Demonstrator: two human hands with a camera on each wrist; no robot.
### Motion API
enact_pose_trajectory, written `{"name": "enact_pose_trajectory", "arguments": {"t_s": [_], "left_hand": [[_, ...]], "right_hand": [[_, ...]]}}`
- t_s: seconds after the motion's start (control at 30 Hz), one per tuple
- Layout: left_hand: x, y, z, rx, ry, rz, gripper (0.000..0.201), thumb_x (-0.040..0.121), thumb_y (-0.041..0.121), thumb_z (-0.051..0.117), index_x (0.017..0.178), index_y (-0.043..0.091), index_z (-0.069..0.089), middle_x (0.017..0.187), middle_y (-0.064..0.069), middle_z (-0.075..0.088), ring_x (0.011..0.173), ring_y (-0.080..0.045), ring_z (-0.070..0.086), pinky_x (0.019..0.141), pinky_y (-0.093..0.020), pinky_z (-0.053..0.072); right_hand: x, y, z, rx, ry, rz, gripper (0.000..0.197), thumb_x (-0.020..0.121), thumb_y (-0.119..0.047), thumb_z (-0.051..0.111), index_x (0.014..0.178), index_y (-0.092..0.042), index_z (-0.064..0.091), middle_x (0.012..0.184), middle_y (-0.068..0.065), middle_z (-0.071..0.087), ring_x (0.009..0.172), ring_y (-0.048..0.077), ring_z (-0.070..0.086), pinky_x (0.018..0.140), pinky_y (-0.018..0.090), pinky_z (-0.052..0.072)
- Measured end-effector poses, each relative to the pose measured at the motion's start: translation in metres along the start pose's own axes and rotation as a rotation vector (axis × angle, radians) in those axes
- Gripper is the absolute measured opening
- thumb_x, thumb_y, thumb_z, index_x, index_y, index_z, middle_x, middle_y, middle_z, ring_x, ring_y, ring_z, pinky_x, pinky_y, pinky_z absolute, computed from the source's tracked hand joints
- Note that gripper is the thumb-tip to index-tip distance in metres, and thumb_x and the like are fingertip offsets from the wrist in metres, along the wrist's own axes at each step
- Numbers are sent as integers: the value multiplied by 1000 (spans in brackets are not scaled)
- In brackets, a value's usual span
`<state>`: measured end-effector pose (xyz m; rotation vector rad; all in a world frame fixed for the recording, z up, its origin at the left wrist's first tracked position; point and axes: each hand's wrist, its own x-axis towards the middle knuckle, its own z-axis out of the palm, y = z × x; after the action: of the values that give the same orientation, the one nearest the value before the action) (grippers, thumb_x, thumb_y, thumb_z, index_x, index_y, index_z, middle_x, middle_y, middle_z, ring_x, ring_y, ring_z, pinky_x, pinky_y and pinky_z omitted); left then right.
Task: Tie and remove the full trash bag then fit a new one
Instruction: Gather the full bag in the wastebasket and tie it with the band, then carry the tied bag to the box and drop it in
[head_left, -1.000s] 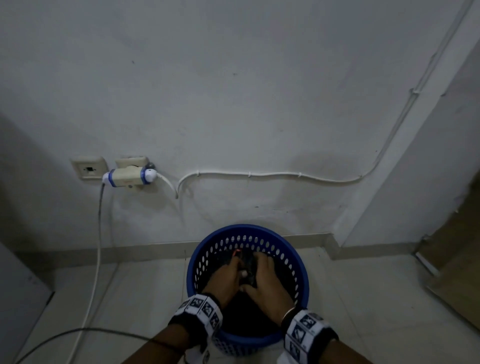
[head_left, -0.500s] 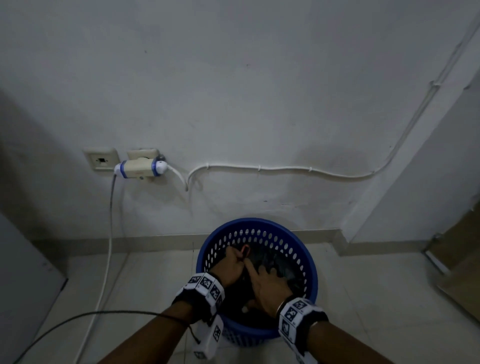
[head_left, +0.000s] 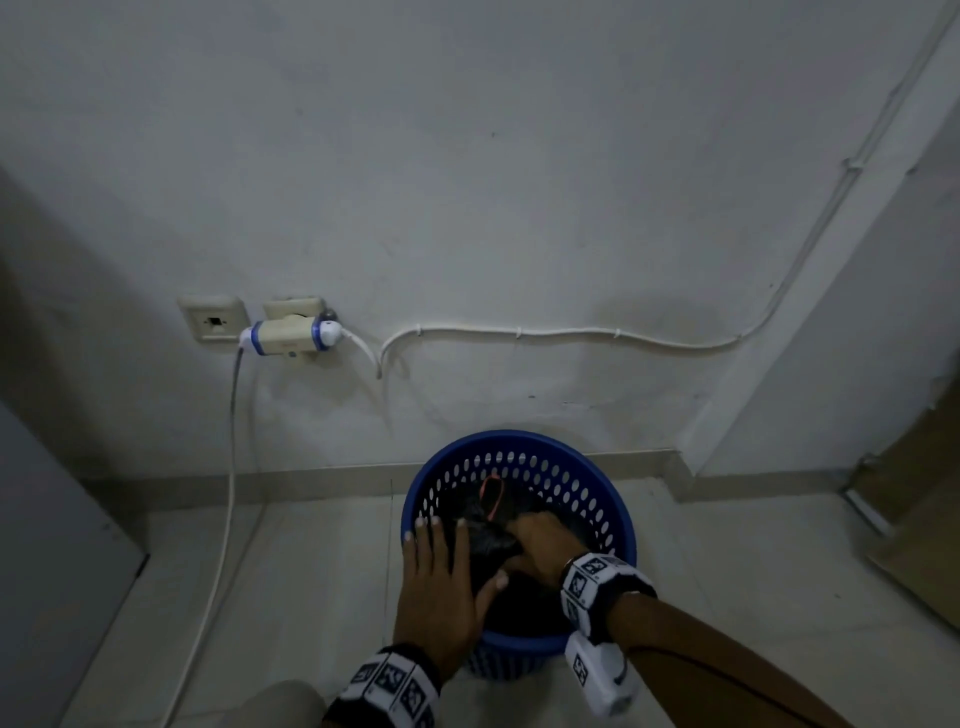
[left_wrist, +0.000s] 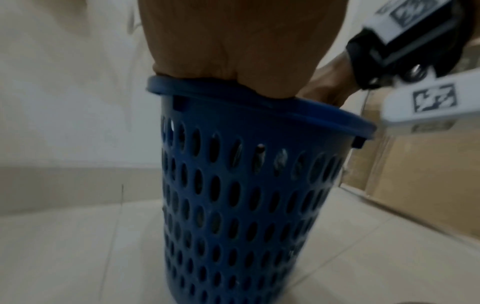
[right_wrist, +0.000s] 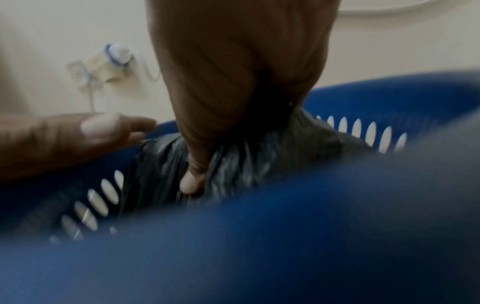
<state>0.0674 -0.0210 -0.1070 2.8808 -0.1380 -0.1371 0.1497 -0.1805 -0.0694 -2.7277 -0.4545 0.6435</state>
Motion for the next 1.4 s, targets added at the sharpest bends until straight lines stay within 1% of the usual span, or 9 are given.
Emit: {"name": "enact_pose_trajectory", "arguments": {"t_s": [0.07, 0.17, 0.27, 0.53, 0.67, 0.77, 1.03, 1.17, 1.4], "left_hand": [[0, 3, -5, -47, 34, -17, 85, 93, 70, 15, 149, 7, 29, 148, -28, 35, 138, -45, 32, 111, -49, 10], [-3, 6, -7, -78, 78, 2, 95, 81, 81, 1, 149, 18, -18, 158, -19, -12, 144, -30, -19, 114, -40, -18], [-3, 2, -9, -125, 107, 15, 106, 70, 89, 4, 143, 20, -30, 158, -17, -20, 139, -24, -28, 114, -36, -21], [-9, -5, -27, -492, 86, -14, 135, 55, 88, 55, 147, 30, -25, 159, -13, -18, 148, -31, -11, 118, -49, 1], [-11, -10, -41, -636, 86, 93, 131, 58, 85, 61, 144, 42, -27, 163, 0, -1, 149, -29, 8, 116, -58, 19], [-15, -12, -62, -803, 55, 172, 128, 66, 68, 73, 146, 41, -23, 161, 6, 11, 145, -20, 26, 114, -50, 32], [-2, -23, -73, -851, -33, 177, 135, 61, 63, 78, 147, 35, -22, 159, -4, 18, 141, -21, 33, 114, -45, 34], [-6, -17, -88, -902, -84, 134, 139, 60, 61, 78, 148, 25, -23, 158, -5, 17, 140, -18, 32, 115, -39, 32], [-52, 13, -197, -983, -134, 50, 135, 65, 50, 82, 148, 20, -20, 156, -2, 18, 141, -16, 30, 115, -39, 31]], "right_hand": [[-7, 2, -11, 93, 33, 11, 34, 79, -29, 75, 107, -8, 70, 109, 13, 71, 103, 27, 65, 82, 24, 48], [-17, 1, -29, 216, 120, -12, 32, 78, -27, 78, 103, -9, 71, 106, 10, 72, 98, 24, 66, 73, 21, 42], [-25, -6, -51, 298, 191, -35, 28, 81, -24, 76, 104, -9, 71, 106, 8, 73, 99, 22, 66, 72, 21, 41], [-64, -14, -102, 348, 455, -5, 27, 80, -30, 78, 99, -11, 73, 89, -2, 68, 84, 13, 61, 66, 19, 37], [-88, -28, -108, 350, 585, -34, 29, 79, -30, 78, 104, -15, 74, 103, 3, 74, 95, 17, 66, 76, 22, 45], [-99, -39, -102, 354, 661, -39, 32, 77, -33, 78, 105, -19, 74, 104, 3, 75, 99, 19, 67, 86, 27, 51], [-92, -48, -99, 380, 687, -58, 38, 79, -33, 78, 114, -21, 71, 111, 2, 73, 103, 20, 66, 90, 28, 51], [-96, -60, -112, 356, 650, -31, 29, 80, -32, 78, 104, -15, 73, 106, 5, 73, 97, 23, 66, 78, 23, 46], [-157, -113, -196, 427, 549, 29, 27, 80, -33, 77, 96, -12, 72, 99, 5, 73, 91, 22, 66, 80, 30, 52]]}}
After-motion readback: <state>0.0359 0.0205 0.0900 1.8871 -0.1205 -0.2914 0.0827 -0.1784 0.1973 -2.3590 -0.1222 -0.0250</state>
